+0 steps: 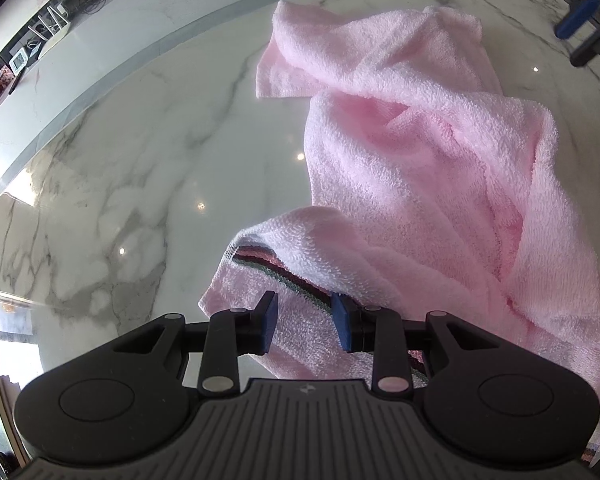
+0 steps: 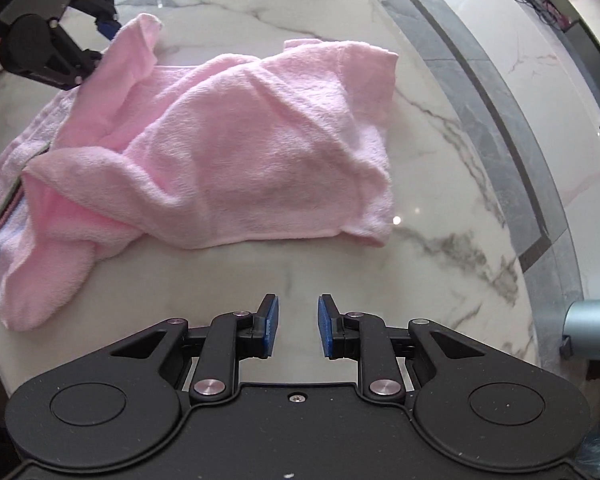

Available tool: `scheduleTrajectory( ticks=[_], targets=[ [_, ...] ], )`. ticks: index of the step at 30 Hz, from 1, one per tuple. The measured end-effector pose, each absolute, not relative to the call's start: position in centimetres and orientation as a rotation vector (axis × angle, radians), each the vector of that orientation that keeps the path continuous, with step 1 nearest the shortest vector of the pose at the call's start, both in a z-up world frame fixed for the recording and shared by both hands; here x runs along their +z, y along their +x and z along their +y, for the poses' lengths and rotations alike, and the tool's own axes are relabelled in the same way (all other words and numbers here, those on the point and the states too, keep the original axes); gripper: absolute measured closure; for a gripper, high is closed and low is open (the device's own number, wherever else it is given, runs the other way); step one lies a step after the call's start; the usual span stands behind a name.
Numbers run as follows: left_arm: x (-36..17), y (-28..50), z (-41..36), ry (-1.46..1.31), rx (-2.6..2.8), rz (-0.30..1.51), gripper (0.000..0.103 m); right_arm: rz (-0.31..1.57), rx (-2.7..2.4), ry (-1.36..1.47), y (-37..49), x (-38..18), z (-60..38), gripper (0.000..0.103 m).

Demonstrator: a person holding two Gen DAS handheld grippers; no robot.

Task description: Fold towel

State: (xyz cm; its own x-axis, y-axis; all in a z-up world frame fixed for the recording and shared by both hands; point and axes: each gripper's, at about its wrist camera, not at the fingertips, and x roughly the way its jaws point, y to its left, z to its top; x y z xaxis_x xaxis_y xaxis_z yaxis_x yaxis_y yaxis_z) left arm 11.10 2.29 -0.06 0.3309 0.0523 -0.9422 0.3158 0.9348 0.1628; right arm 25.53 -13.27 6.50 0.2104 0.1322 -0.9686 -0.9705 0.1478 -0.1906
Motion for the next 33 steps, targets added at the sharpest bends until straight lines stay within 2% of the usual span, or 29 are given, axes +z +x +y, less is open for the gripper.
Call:
scheduleTrajectory(
  ticks=[10, 13, 17, 22, 24, 27, 33],
  targets=[
    [0.2, 11.7, 2.4, 0.350, -0.208, 1.261, 0.074, 1.067, 1.082, -1.194, 31.9, 3.8, -8.9, 0.082],
    [-0.1, 12.0, 2.4, 0.354, -0.216, 1.269, 0.074, 1.091, 1.099, -1.243, 32.9, 3.0, -8.1, 0.081],
    [-0.2, 12.1, 2.5, 0.354, -0.223, 1.272, 0.074, 1.123, 1.165, -1.271, 33.2, 1.9, -7.2, 0.075],
    [-0.2, 12.1, 2.7, 0.349, -0.230, 1.273, 0.074, 1.126, 1.167, -1.303, 33.3, 0.8, -6.3, 0.076],
    [-0.3, 12.1, 2.5, 0.346, -0.232, 1.272, 0.074, 1.137, 1.155, -1.294, 33.4, 0.6, -6.2, 0.088],
    [-0.4, 12.4, 3.0, 0.349, -0.235, 1.270, 0.074, 1.148, 1.150, -1.292, 33.2, 0.4, -6.3, 0.096],
    [-0.8, 13.0, 3.9, 0.355, -0.241, 1.268, 0.074, 1.180, 1.122, -1.298, 32.9, 0.5, -7.8, 0.098]
  ],
)
